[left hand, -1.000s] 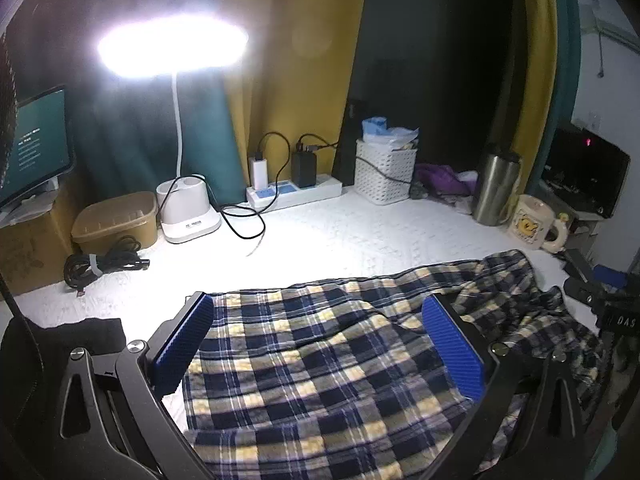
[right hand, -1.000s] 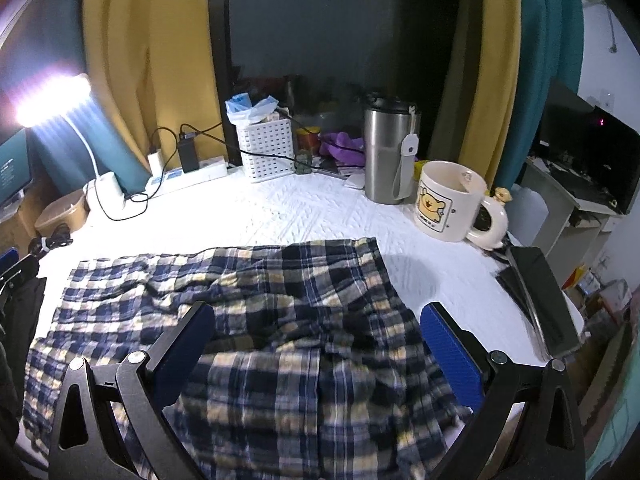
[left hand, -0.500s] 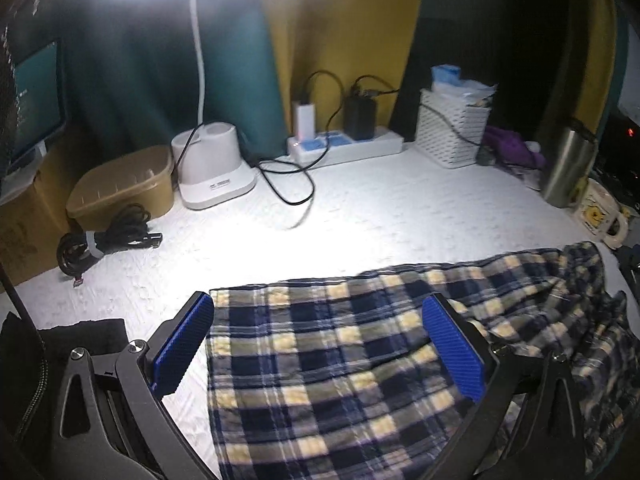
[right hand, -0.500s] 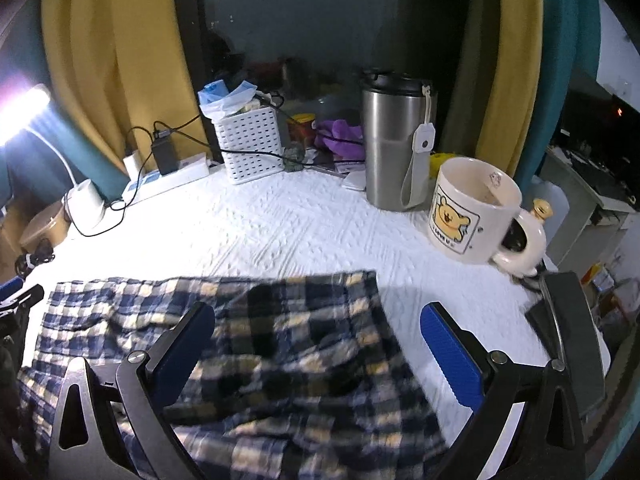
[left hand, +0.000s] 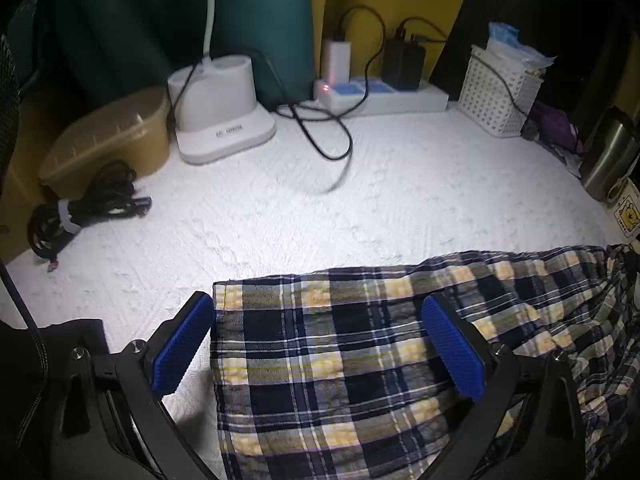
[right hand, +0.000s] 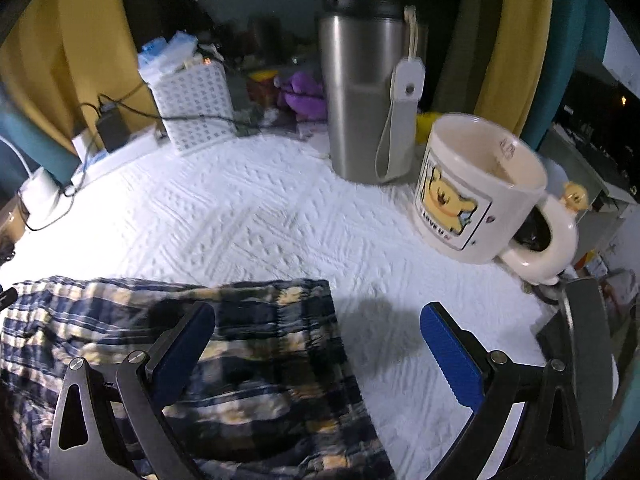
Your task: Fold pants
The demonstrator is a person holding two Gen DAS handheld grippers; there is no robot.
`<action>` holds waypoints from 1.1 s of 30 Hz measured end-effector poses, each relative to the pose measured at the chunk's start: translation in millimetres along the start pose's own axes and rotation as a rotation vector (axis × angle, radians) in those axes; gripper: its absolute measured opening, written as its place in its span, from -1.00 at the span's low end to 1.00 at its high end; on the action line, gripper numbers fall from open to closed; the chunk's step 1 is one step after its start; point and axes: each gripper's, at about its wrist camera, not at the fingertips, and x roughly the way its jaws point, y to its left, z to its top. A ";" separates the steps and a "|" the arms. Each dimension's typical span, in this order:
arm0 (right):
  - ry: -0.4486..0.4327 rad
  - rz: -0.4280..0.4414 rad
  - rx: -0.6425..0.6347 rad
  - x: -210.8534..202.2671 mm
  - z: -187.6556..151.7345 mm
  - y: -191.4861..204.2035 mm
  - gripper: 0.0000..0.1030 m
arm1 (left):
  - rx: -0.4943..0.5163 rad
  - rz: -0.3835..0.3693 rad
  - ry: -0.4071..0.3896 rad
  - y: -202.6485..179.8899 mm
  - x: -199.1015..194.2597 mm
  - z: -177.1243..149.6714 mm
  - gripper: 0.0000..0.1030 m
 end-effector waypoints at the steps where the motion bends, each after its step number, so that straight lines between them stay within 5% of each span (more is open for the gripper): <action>1: 0.011 0.008 0.004 4.5 -0.5 -0.8 0.99 | -0.005 -0.007 0.013 1.4 3.6 -0.1 0.98; 9: 0.074 0.055 0.016 25.8 -3.3 -3.3 0.99 | 0.001 -0.067 0.025 6.7 13.0 -3.5 0.95; 14: 0.075 0.075 -0.018 29.6 -1.0 1.1 0.91 | 0.097 -0.094 0.015 -13.4 11.3 -6.8 0.46; 17: 0.065 0.082 -0.060 28.2 -1.1 8.8 0.54 | 0.153 -0.074 0.002 -23.6 10.2 -8.2 0.06; 19: 0.058 0.099 -0.077 25.2 -1.5 12.4 0.01 | 0.148 -0.074 -0.006 -21.4 7.9 -6.8 -0.51; 22: 0.057 0.124 -0.111 21.3 -2.8 21.0 -0.43 | 0.131 -0.088 -0.004 -12.9 4.9 -7.2 -0.82; 33: -0.036 0.112 -0.113 -11.5 -4.6 24.5 -0.52 | 0.096 -0.123 -0.073 -6.5 -15.2 0.0 -0.96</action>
